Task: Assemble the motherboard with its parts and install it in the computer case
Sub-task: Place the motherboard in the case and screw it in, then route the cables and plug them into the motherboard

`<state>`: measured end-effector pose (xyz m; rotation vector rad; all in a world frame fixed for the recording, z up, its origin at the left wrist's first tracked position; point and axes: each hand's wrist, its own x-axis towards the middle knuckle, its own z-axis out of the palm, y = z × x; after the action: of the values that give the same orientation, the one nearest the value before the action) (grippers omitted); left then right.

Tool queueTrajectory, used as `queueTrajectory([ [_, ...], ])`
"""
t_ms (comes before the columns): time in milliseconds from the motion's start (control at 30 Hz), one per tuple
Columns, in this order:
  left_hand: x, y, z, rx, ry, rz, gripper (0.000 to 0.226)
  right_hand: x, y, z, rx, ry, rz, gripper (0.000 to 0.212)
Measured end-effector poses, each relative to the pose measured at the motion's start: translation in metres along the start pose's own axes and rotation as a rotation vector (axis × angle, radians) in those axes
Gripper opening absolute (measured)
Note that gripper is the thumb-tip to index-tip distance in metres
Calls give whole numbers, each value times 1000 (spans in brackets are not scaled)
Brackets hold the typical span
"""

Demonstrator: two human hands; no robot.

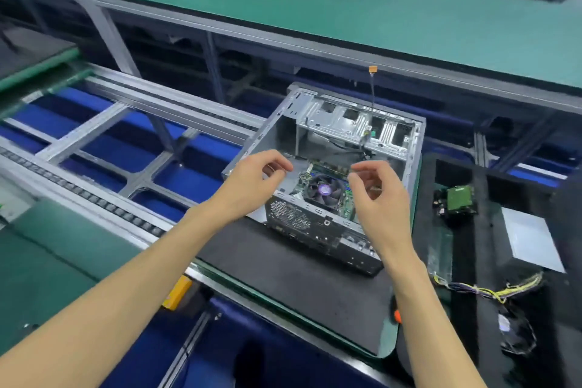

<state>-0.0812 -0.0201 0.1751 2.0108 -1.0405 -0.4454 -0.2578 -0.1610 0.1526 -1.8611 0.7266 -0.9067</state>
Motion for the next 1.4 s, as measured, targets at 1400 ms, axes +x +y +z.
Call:
queueTrajectory([
  [1400,-410,-401,-288,6,311,-856,17,-302,-93,538,-190,-1025,61,3],
])
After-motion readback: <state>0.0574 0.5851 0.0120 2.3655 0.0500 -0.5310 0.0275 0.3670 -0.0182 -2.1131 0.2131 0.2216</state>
